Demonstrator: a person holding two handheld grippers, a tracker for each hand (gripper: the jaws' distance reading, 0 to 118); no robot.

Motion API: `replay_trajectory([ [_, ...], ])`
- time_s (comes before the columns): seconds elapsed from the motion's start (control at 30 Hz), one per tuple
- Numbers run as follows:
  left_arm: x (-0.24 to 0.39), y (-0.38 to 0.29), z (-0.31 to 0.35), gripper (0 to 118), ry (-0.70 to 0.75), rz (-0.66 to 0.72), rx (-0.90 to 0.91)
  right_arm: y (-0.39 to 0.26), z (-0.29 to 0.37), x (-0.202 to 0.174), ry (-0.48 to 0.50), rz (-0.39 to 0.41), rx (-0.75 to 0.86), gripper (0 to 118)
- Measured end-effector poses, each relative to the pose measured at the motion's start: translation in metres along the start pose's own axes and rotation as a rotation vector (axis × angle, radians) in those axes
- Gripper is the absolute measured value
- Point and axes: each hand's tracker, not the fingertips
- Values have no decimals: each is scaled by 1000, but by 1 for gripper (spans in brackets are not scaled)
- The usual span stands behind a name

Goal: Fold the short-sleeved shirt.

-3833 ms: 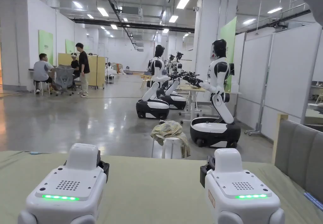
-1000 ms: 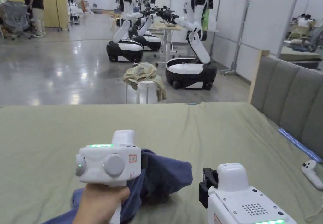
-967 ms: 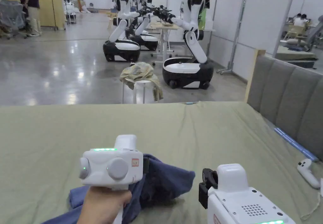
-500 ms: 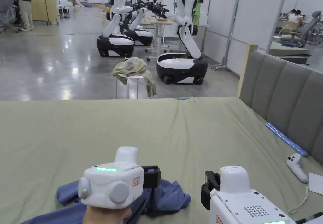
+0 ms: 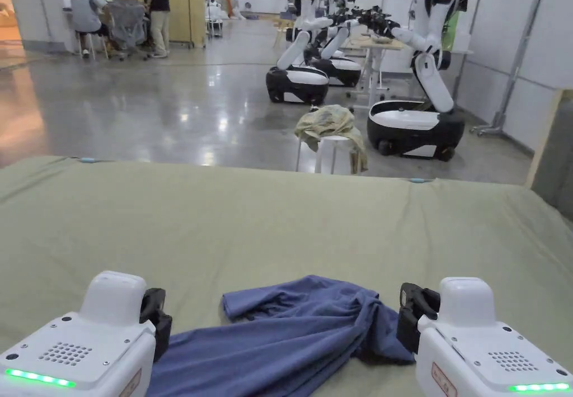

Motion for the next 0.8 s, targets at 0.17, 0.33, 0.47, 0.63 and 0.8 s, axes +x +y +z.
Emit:
replay_trajectory([
  [0.17, -56, 5, -25, 4, 24, 91, -135, -6, -12, -22, 43, -1, -20, 0],
  [0.33, -97, -9, -91, 4, -40, 244, -437, -19, -31, -29, 56, 2, -66, 0],
  [0.47, -93, -42, -138, 49, -21, 215, -545, -29, -50, -30, 53, 5, -108, 0],
  [0.63, -102, -77, -182, 99, 7, 202, -667, -33, -64, -27, 39, 11, -139, 0],
  [0.8, -118, -114, -191, 83, -27, 164, -732, -26, -76, -18, 28, 26, -152, 0],
])
